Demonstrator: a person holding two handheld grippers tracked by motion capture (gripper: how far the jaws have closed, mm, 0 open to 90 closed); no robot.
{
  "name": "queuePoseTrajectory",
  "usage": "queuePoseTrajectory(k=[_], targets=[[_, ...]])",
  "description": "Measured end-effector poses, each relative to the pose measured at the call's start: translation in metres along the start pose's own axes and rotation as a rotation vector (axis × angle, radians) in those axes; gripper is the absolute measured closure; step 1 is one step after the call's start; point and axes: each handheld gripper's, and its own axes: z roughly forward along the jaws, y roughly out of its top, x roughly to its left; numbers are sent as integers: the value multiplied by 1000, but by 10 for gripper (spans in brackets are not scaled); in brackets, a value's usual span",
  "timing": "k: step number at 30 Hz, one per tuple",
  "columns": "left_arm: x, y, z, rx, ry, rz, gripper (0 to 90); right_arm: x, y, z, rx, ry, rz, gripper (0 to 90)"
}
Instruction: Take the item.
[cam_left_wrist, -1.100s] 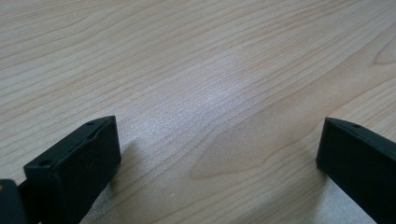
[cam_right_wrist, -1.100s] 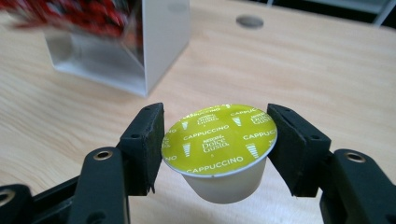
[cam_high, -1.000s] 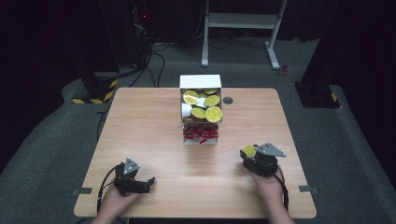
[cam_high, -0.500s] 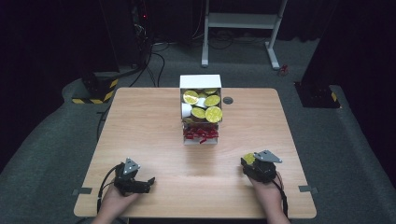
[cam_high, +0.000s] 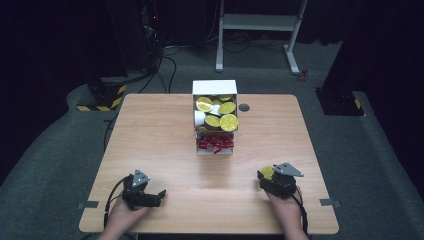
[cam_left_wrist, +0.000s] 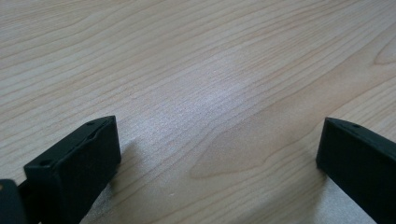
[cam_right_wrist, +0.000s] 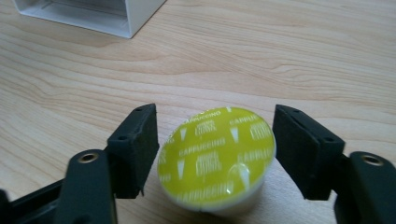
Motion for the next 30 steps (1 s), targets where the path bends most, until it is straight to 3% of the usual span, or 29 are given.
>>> queuePoseTrajectory(k=[18, 30], targets=[[1, 0, 0, -1, -3, 9, 2, 6, 10, -12, -62, 17, 0, 276], [0, 0, 0, -1, -5, 10, 2, 27, 22, -25, -117, 47, -43, 274]])
